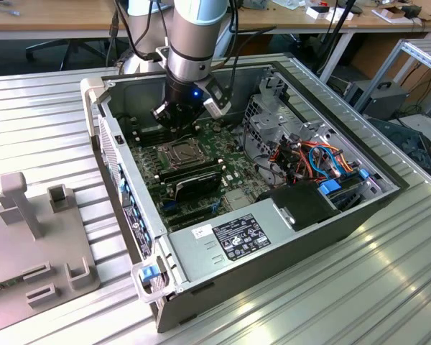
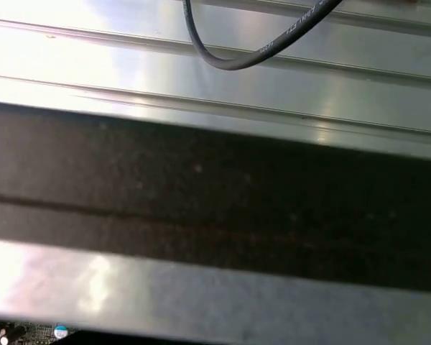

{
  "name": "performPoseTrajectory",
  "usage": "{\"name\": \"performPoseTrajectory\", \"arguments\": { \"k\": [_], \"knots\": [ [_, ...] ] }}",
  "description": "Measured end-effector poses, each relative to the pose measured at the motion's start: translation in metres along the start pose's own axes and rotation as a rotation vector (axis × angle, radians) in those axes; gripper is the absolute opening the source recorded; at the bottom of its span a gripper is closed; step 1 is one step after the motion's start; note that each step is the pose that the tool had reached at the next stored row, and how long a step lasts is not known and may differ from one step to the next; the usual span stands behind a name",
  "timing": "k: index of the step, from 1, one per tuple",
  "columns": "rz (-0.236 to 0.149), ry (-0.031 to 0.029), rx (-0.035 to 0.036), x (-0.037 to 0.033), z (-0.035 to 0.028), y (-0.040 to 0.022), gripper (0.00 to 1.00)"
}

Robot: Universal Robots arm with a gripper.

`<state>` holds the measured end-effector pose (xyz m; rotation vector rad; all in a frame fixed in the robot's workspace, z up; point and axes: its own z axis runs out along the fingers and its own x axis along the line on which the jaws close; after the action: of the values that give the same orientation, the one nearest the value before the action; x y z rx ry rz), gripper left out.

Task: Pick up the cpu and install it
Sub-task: 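Install the first cpu locking lever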

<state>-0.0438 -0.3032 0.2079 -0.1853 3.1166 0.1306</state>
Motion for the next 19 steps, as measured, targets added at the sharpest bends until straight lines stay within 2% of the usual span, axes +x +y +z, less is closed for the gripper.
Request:
{"name": "performPoseTrajectory", "arguments": {
  "k": [3,9,17,18,19],
  "knots": [
    [0.000,0.0001,0.0001,-0.0004,0.0007,-0.0001,0.11],
    [0.000,-0.0001,-0.0001,-0.0065,0.0022,-0.0010,0.11],
    [0.000,-0.0002,-0.0001,-0.0071,0.0023,-0.0010,0.11],
    [0.000,-0.0002,-0.0001,-0.0071,0.0021,-0.0009,0.11],
    [0.000,-0.0011,0.0001,-0.0072,-0.0024,-0.0007,0.11]
  ]
}}
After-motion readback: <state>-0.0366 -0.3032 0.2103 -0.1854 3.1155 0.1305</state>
